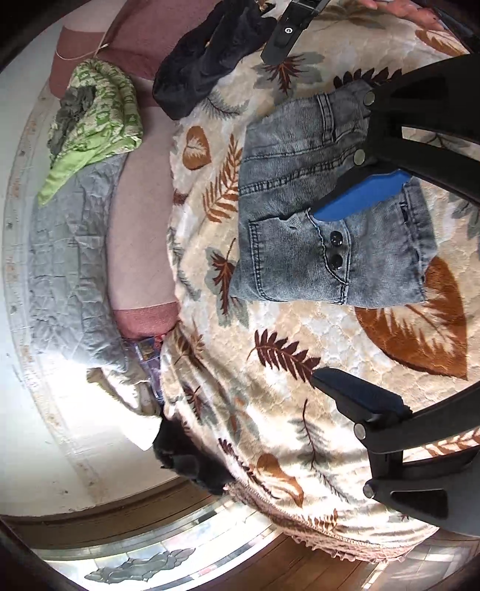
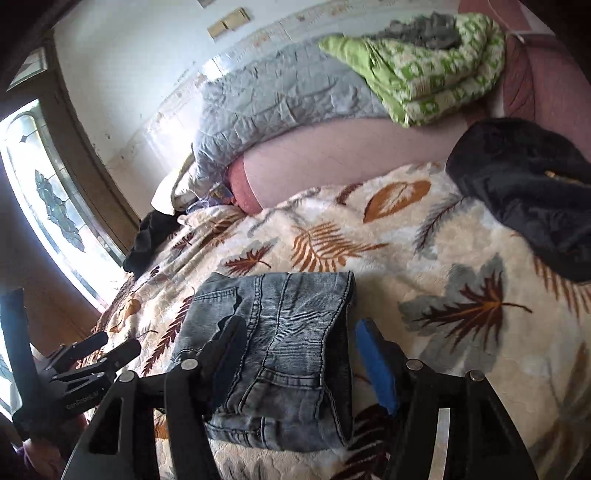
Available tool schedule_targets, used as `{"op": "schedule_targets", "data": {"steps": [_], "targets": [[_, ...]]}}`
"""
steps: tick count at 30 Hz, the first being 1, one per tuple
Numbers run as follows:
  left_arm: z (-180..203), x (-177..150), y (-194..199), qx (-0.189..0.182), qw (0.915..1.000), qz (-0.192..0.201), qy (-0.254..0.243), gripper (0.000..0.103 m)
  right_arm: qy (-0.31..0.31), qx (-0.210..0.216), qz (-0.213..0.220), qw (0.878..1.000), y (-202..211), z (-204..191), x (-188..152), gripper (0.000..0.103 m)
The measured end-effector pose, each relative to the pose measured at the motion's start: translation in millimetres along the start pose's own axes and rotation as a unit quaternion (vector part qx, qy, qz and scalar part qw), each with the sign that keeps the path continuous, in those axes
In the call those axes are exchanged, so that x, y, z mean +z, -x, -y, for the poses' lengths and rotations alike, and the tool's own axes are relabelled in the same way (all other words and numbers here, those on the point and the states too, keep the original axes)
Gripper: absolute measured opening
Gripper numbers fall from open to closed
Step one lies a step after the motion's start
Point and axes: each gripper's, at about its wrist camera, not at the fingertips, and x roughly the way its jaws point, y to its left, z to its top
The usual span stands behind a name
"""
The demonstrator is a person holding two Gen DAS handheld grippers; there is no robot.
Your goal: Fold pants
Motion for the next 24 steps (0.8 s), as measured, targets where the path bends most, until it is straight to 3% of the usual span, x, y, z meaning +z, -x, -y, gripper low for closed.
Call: {"op": "schedule_targets", "data": {"steps": [4, 13, 19, 24], "targets": [[4, -2, 56, 0.025, 0.9990, 0.036, -0.004, 0.087, 0.012, -0.011, 0.046, 0.999, 62, -19, -17, 0.071], [12, -4, 150, 0.013, 0.9958, 0.090, 0.012, 0.088, 0.057, -0.024, 0.109, 0.992, 162, -51, -32, 0.074], [12, -6, 183, 0.024, 0.9924, 0.120, 0.014, 0.088, 0.086, -0.041, 0.140, 0.986, 195, -77, -33, 0.076], [9, -11, 200, 0.030, 0.9871, 0.157, 0.016, 0.088, 0.130, -0.056, 0.186, 0.972, 217, -98, -40, 0.076]]}}
